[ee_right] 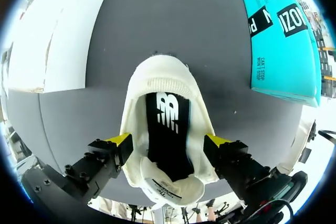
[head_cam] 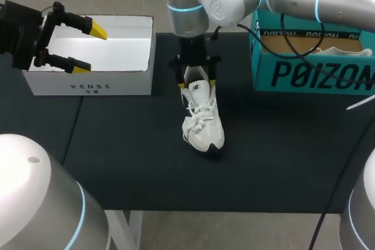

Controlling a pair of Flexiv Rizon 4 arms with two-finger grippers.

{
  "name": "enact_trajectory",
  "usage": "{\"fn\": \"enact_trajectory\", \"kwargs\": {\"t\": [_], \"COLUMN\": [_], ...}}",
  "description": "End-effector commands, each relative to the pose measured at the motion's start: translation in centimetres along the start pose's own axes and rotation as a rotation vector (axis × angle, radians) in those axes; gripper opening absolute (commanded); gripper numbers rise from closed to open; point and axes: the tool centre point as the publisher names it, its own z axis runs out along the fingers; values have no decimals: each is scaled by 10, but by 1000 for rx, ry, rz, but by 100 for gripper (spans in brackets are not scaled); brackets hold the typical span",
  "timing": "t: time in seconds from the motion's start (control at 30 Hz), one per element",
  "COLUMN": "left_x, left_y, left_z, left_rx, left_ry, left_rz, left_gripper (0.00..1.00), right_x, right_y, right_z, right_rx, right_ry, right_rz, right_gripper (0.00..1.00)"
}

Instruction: Take the shoe out of the shoebox, open the shoe tongue, remove and reinsert the insole, then place the shoe into the shoebox

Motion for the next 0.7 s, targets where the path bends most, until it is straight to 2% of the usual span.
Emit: {"fn": "enact_trajectory", "kwargs": {"t": [0.03, 0.47, 0.7], "left_x": [0, 0, 0], "left_y": [1, 1, 1], "left_z": [0, 0, 0], "left_rx": [2, 2, 2], "left_ry": [3, 3, 3], "left_rz": [1, 1, 1], "left_gripper": [100, 100, 100], "right_x": [0, 2, 0], "right_y": [-7, -19, -22], "right_z": [-2, -7, -17], "right_rx": [-2, -1, -13], "right_ry": [1, 0, -21], "right_rz": [-2, -19, -7], "right_gripper": [100, 100, 100]}}
